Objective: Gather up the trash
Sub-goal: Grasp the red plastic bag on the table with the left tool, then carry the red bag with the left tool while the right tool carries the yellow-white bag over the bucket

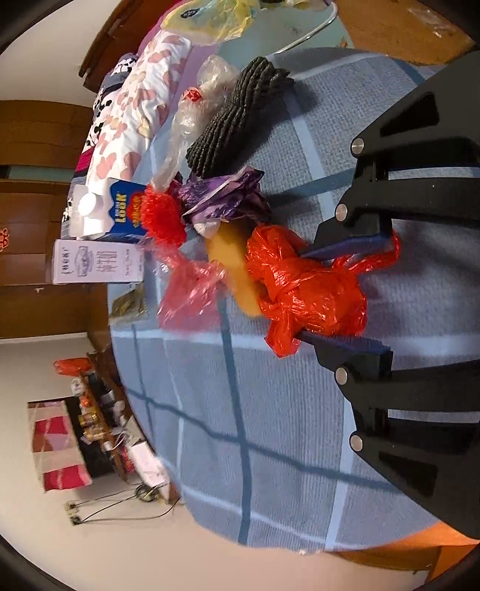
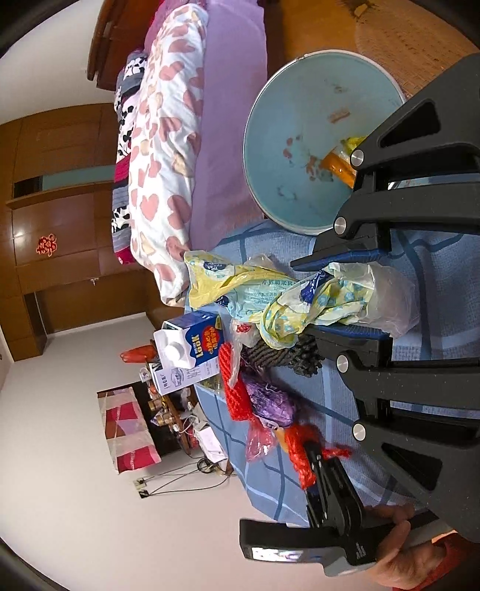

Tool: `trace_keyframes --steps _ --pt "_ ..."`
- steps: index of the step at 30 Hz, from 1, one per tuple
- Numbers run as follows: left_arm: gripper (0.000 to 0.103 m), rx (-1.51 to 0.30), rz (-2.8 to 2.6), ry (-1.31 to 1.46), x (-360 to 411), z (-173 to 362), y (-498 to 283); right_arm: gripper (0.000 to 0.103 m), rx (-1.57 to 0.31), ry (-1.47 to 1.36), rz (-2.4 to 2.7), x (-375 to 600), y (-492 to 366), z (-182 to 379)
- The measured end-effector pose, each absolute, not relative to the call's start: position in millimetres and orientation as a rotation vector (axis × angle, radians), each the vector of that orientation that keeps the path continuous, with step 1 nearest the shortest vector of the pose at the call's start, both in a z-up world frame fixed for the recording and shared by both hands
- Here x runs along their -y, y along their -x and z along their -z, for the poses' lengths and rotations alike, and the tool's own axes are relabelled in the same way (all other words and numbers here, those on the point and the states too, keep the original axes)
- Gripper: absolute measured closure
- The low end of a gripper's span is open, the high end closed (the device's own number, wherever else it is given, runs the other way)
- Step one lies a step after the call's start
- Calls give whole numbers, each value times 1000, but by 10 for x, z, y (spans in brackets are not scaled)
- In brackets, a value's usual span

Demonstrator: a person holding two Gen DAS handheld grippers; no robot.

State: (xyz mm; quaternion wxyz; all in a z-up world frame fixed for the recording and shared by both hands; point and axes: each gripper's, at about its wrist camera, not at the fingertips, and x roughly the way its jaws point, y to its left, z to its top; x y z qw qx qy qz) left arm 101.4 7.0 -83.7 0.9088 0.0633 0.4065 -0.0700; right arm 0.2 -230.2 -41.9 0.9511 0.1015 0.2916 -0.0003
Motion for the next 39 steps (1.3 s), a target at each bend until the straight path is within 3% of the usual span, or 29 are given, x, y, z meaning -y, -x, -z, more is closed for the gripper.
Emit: trace_keyframes --steps 16,39 --pt "67 -686 36 -165 -353 287 -488 75 -554 -210 -1 2297 158 273" --pt "67 -561 188 -233 473 -149 -93 75 -482 -235 86 2653 603 56"
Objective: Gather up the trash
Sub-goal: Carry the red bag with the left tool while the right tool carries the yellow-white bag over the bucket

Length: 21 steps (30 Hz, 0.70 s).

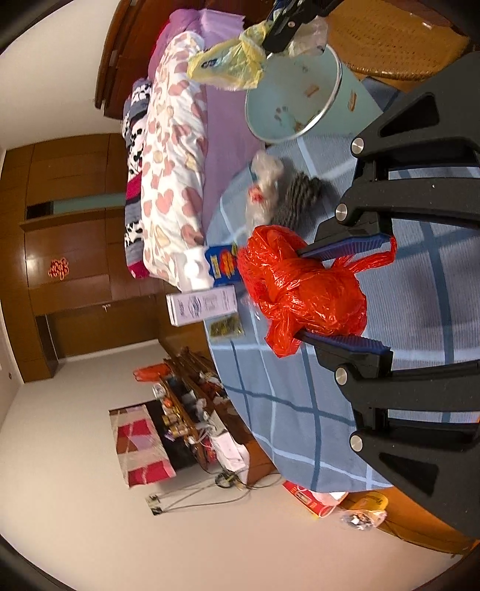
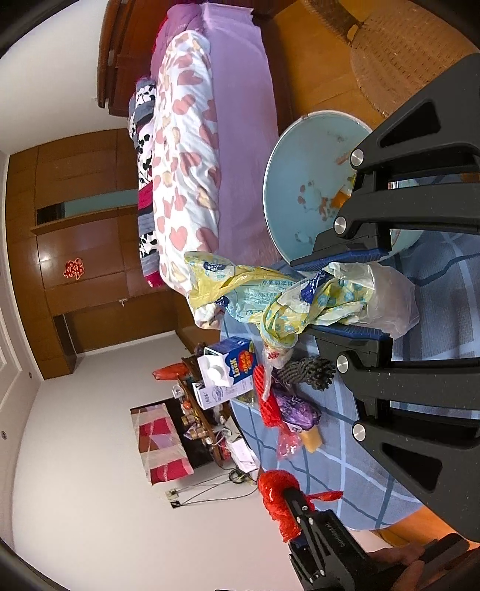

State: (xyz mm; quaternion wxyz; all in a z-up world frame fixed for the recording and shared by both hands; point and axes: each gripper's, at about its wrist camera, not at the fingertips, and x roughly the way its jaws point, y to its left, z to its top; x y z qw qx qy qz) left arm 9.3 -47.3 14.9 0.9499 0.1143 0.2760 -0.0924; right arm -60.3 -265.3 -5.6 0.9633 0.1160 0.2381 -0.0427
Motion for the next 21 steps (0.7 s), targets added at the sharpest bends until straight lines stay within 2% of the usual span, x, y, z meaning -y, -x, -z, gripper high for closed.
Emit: trace_keyframes --steps 21 --pt "66 -546 330 -274 1161 -200 -50 75 -471 -253 149 2844 631 48"
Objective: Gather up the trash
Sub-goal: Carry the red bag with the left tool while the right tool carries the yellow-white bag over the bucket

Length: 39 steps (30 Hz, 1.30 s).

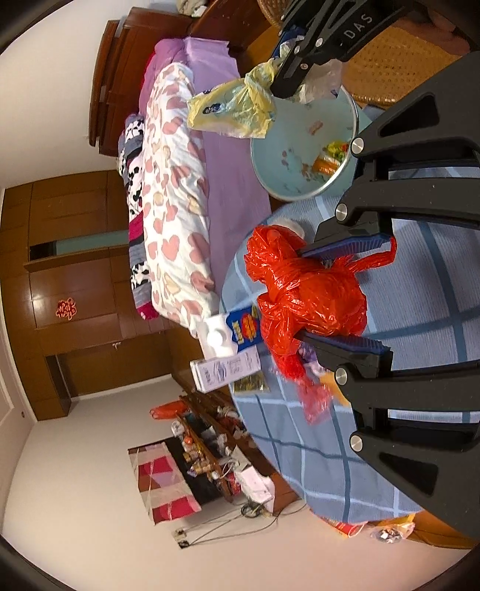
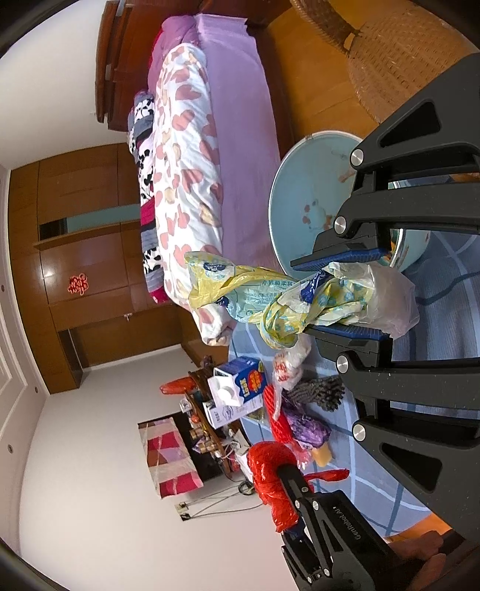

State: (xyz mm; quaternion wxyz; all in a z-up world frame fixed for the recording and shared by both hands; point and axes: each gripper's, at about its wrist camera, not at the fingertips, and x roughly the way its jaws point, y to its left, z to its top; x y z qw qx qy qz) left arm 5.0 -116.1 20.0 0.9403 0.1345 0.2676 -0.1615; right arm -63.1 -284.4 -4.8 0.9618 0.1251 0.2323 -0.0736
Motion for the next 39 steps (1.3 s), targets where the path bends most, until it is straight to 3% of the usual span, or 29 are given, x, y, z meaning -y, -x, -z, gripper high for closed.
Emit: trace_keyframes --steps 39 --pt "66 -679 525 -354 2406 394 -397 74 -629 -351 423 3752 462 673"
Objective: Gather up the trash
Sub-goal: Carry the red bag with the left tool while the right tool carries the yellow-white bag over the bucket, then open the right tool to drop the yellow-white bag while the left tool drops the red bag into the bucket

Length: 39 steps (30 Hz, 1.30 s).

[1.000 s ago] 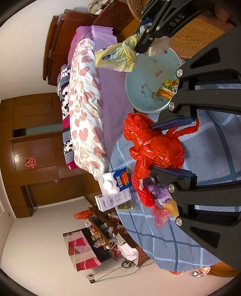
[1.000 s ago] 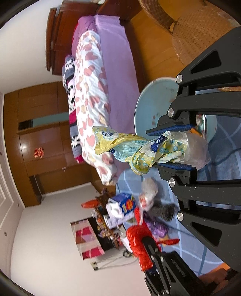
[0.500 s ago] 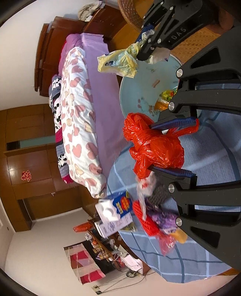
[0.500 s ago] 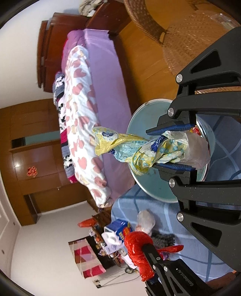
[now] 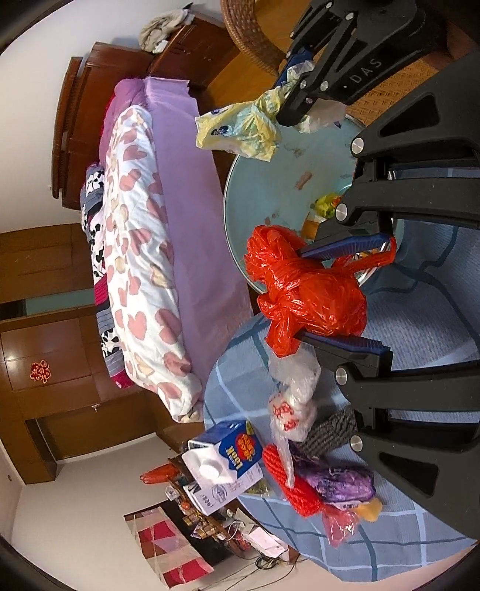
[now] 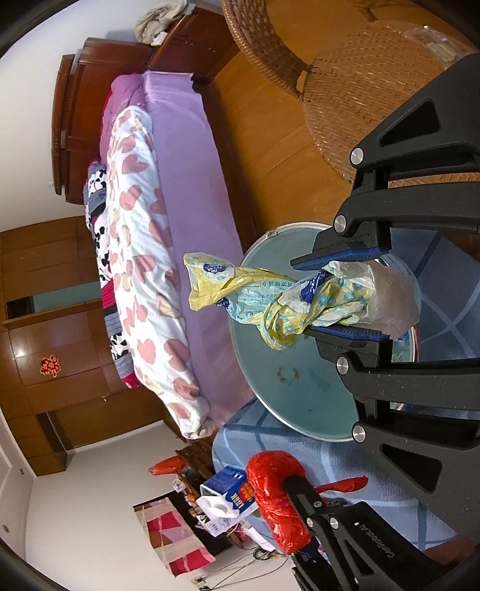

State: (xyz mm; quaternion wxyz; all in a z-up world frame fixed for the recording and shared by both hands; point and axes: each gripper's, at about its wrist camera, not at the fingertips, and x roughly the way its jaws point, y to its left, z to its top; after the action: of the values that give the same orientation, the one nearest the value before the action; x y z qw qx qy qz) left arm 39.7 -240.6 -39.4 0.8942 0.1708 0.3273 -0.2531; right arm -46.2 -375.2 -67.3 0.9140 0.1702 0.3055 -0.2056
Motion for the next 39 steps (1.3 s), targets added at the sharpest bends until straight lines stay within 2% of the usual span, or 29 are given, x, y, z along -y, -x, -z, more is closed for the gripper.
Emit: trace_keyframes --steps 17,29,31,34,39 --pt "66 -773 564 -352 2644 730 -664 73 -726 -366 423 3876 324 955" --pt "66 -808 564 -354 2686 867 -735 68 -746 -320 388 3810 216 1055" --pt "66 -808 562 -355 2685 870 -741 64 -739 -311 378 3792 209 1054" --pt "66 -809 557 -354 2683 874 -751 52 -714 -325 369 3808 224 1027" --pt "66 -809 555 -354 2687 875 -746 49 -675 -356 397 3877 285 950"
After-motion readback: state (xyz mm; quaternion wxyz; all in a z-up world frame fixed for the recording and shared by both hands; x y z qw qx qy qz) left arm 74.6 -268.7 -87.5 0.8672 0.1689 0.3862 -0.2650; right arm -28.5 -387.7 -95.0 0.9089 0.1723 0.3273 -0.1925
